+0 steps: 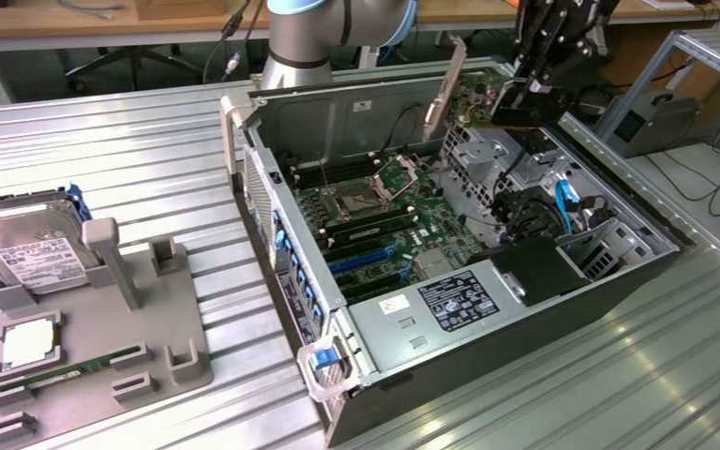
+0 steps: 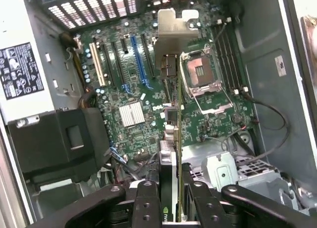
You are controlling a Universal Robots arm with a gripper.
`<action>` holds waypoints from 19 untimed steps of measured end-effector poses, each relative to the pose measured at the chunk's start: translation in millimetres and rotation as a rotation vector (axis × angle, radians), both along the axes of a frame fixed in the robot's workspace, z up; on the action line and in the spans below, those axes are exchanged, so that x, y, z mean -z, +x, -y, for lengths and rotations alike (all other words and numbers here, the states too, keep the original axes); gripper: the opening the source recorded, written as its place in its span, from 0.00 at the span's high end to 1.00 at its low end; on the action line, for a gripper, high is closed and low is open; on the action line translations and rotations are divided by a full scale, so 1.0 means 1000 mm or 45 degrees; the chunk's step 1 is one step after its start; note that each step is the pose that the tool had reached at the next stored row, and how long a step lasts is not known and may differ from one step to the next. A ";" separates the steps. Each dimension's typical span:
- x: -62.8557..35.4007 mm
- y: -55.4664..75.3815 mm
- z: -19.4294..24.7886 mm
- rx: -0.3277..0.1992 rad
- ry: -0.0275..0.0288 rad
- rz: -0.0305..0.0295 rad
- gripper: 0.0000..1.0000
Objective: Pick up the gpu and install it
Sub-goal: 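Insert the gpu into the slot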
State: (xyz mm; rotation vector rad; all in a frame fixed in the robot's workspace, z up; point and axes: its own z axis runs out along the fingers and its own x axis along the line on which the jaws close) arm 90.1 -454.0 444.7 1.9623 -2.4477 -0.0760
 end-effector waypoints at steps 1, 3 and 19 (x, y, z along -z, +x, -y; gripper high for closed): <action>0.0003 0.000 0.0000 -0.024 0.0000 0.0000 0.73; 0.0008 0.000 -0.0001 -0.069 0.0000 0.0000 0.73; 0.0025 -0.001 -0.0011 -0.359 0.0000 -0.0001 0.73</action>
